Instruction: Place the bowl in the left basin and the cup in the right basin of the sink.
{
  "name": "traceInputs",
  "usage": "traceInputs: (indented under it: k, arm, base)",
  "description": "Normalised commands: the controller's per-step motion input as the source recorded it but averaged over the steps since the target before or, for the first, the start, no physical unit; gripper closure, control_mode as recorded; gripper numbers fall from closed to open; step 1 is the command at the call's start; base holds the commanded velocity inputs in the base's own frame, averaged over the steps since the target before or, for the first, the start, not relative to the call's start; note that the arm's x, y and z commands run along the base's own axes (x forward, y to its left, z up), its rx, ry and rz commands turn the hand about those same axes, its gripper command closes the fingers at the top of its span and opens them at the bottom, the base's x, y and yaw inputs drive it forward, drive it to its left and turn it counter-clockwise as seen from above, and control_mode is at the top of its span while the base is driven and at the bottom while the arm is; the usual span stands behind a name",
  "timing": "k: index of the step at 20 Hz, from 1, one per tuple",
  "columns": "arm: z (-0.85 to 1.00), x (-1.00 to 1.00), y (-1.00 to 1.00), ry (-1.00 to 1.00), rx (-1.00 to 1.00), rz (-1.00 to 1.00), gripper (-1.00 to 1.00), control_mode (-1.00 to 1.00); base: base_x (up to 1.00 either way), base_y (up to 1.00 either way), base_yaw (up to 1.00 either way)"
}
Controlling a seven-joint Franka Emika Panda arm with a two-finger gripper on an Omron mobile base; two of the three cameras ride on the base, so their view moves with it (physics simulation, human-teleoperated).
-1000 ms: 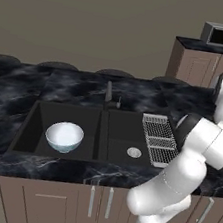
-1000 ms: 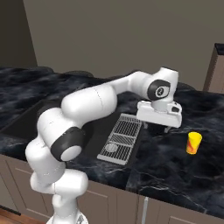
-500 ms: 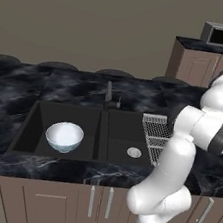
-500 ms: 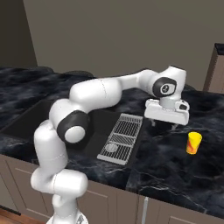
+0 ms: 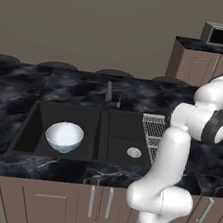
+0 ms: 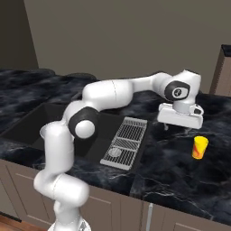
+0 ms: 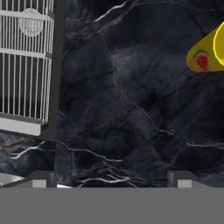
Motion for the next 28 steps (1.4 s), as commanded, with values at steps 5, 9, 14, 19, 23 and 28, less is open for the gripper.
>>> traceInputs:
  k: [5, 9, 14, 19, 23, 28]
  arm:
    - [-0.06, 0.18, -0.20, -0.06, 0.00, 0.08, -1.00, -1.00]
    - [0.00, 0.06, -0.20, -0.08, 0.00, 0.10, -1.00, -1.00]
    - [0.00, 0.03, -0.09, -0.06, 0.00, 0.07, -1.00, -1.00]
    - [0.00, 0.00, -0.05, 0.00, 0.00, 0.05, -1.00, -1.00]
    - [0.00, 0.00, -0.03, 0.00, 0.00, 0.02, -1.00, -1.00]
    - [0.00, 0.00, -0.13, 0.00, 0.00, 0.03, -1.00, -1.00]
  base:
    - [0.00, 0.00, 0.00]
    - [0.00, 0.00, 0.00]
    - [0.00, 0.00, 0.00]
    - [0.00, 0.00, 0.00]
    - [0.00, 0.00, 0.00]
    - [0.00, 0.00, 0.00]
